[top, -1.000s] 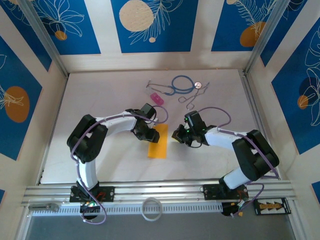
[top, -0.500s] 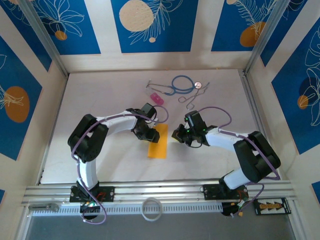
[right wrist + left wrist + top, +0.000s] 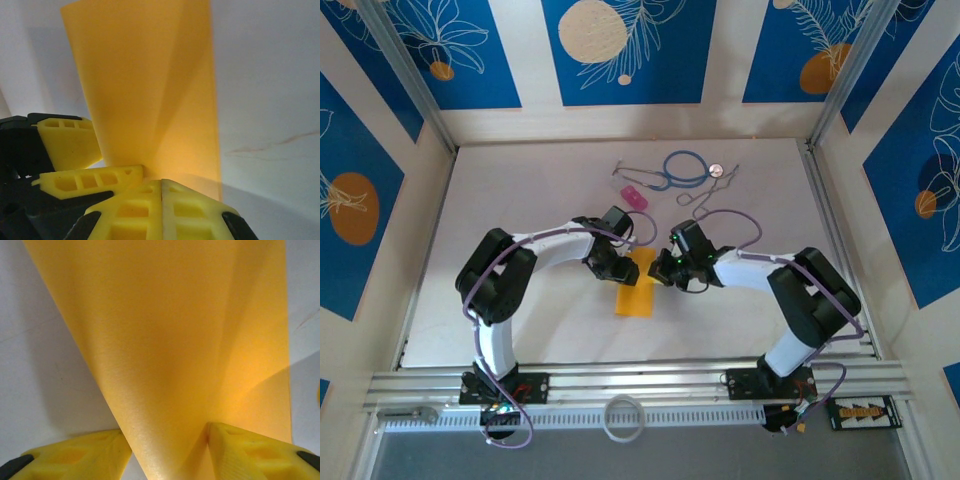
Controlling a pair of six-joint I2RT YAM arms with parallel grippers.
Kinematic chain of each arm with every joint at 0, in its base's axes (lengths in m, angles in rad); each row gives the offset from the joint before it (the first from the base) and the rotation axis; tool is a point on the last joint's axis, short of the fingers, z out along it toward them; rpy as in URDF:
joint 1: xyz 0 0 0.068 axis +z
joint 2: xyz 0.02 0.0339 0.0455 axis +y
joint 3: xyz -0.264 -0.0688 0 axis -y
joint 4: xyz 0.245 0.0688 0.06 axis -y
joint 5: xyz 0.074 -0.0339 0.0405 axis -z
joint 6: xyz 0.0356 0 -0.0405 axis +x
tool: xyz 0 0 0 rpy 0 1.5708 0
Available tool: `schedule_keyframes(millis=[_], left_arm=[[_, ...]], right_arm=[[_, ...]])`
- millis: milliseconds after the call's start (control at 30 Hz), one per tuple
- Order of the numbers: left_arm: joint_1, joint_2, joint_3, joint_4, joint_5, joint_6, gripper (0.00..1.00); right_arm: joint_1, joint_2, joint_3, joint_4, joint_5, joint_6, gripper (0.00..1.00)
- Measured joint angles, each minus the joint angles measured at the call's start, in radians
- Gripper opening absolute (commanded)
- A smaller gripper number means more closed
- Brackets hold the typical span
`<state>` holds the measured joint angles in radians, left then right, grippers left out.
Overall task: Fold a paper plane with a square sheet of paper (pick it up from the middle)
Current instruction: Hold the square sheet of paper at the center of the table.
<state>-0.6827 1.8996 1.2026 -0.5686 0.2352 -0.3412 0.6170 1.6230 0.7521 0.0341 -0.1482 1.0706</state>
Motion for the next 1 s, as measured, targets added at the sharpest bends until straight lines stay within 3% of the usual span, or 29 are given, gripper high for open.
schedule_keyframes(millis=[1000], left_arm=[[0.004,-0.004,-0.009,0.008,0.007,0.000,0.50]], right_arm=[[0.031,0.142,0.071,-0.012,-0.022,-0.033,0.00]])
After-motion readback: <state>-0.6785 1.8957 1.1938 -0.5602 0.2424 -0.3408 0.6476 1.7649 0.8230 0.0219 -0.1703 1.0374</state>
